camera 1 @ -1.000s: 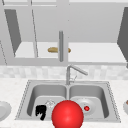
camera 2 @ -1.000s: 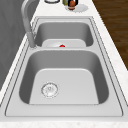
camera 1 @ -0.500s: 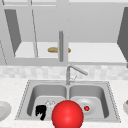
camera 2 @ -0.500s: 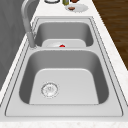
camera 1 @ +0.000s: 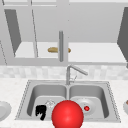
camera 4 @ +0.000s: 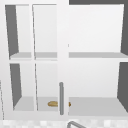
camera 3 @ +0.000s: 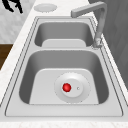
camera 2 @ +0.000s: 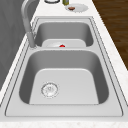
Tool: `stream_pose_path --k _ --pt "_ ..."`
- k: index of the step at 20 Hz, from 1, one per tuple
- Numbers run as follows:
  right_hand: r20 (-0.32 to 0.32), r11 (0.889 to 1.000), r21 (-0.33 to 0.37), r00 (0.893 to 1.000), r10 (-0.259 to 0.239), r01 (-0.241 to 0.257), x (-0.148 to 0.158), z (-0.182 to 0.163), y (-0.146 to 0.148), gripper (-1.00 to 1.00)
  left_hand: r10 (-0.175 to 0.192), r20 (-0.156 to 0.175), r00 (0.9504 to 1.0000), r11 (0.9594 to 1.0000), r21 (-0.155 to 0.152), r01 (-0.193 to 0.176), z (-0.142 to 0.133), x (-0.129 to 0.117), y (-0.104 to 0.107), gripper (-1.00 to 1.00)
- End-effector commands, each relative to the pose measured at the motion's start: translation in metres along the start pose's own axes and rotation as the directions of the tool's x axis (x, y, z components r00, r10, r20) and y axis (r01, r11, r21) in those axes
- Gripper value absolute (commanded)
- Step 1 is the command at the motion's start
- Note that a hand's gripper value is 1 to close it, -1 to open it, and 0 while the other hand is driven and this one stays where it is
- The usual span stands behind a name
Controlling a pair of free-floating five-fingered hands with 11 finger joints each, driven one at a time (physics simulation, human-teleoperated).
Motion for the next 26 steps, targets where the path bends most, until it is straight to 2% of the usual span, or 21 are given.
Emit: stream_pose_path --k 1,11,13,18,21,26 --pt "-0.063 1.0 -0.012 0.998 -0.02 0.02 0.014 0.01 -0.015 1.0 0.0 0.0 1.0 1.0 0.0 0.0 0.0 0.0 0.0 0.0" --pt "-0.106 1.0 -0.014 0.994 -0.014 0.013 0.049 0.036 -0.051 1.0 0.0 0.0 1.0 1.0 0.0 0.0 0.0 0.0 0.0 0.0" --pt "-0.091 1.0 -0.013 0.996 -0.005 0.003 0.063 0.042 -0.057 1.0 0.0 0.0 1.0 1.0 0.0 0.0 0.0 0.0 0.0 0.0" --pt "-0.108 1.0 -0.016 0.994 0.008 -0.01 0.089 0.056 -0.073 1.0 0.0 0.0 1.0 1.0 0.0 0.0 0.0 0.0 0.0 0.0" --pt "-0.094 0.998 -0.038 0.995 0.041 -0.045 0.11 0.065 -0.079 1.0 0.0 0.0 1.0 1.0 0.0 0.0 0.0 0.0 0.0 0.0" --pt "-0.09 0.997 -0.058 0.995 0.035 -0.041 0.137 0.088 -0.085 1.0 0.0 0.0 1.0 1.0 0.0 0.0 0.0 0.0 0.0 0.0"
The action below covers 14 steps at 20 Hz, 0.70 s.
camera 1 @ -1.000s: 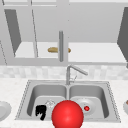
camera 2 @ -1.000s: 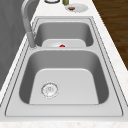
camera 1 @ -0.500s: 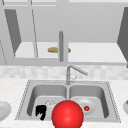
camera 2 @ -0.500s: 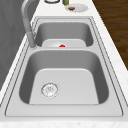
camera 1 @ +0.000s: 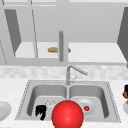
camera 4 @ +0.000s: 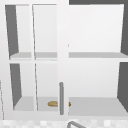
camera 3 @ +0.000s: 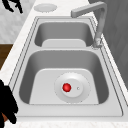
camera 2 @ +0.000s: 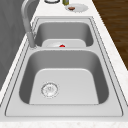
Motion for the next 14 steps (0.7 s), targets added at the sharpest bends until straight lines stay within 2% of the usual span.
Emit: stream_pose_path --k 1,6,14 --pt "-0.003 0.999 -0.038 1.0 0.005 -0.005 0.019 0.02 -0.005 1.0 0.0 0.0 1.0 1.0 0.0 0.0 0.0 0.0 0.0 0.0" --pt "-0.001 0.999 -0.054 1.0 -0.004 0.004 0.048 0.046 -0.009 1.0 0.0 0.0 1.0 1.0 0.0 0.0 0.0 0.0 0.0 0.0" --pt "-0.004 0.998 -0.054 1.0 -0.01 0.01 0.087 0.093 -0.042 1.0 0.0 0.0 1.0 1.0 0.0 0.0 0.0 0.0 0.0 0.0"
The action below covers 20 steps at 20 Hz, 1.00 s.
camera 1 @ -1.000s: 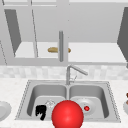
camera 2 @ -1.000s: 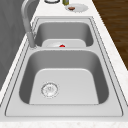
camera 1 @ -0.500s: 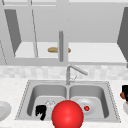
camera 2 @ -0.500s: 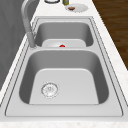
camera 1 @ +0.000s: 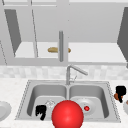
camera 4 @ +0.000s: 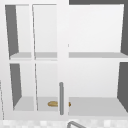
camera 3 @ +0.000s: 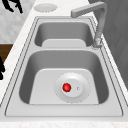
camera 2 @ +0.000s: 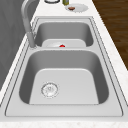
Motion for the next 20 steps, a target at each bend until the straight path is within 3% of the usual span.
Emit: stream_pose_path --k 1,8,20 --pt "-0.004 0.999 -0.034 1.0 -0.007 0.007 0.016 0.022 -0.018 1.0 0.0 0.0 1.0 1.0 0.0 0.0 0.0 0.0 0.0 0.0" --pt "-0.005 0.999 -0.035 1.0 -0.012 0.011 0.041 0.071 -0.053 1.0 0.0 0.0 1.0 1.0 0.0 0.0 0.0 0.0 0.0 0.0" --pt "-0.005 0.999 -0.03 1.0 -0.022 0.022 0.054 0.131 -0.116 1.0 0.0 0.0 1.0 1.0 0.0 0.0 0.0 0.0 0.0 0.0"
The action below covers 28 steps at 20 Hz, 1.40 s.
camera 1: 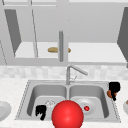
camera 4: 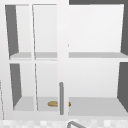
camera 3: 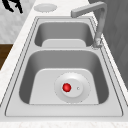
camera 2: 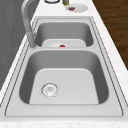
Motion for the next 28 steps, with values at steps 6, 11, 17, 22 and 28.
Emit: stream_pose_path --k 6,11,17,22,28 --pt "-0.013 1.0 -0.028 1.0 -0.01 0.01 0.0 0.039 -0.055 1.0 0.0 0.0 1.0 1.0 0.0 0.0 0.0 0.0 0.0 0.0" --pt "-0.015 1.0 -0.026 1.0 -0.008 0.007 0.005 0.059 -0.09 1.0 0.0 0.0 1.0 1.0 0.0 0.0 0.0 0.0 0.0 0.0" --pt "-0.013 1.0 -0.026 1.0 -0.002 0.002 0.013 0.075 -0.135 1.0 0.0 0.0 1.0 1.0 0.0 0.0 0.0 0.0 0.0 0.0" --pt "-0.014 1.0 -0.026 1.0 0.003 -0.003 0.025 0.087 -0.174 1.0 0.0 0.0 1.0 1.0 0.0 0.0 0.0 0.0 0.0 0.0" --pt "-0.019 1.0 -0.01 1.0 0.008 -0.008 0.033 0.099 -0.222 1.0 0.0 0.0 1.0 1.0 0.0 0.0 0.0 0.0 0.0 0.0"
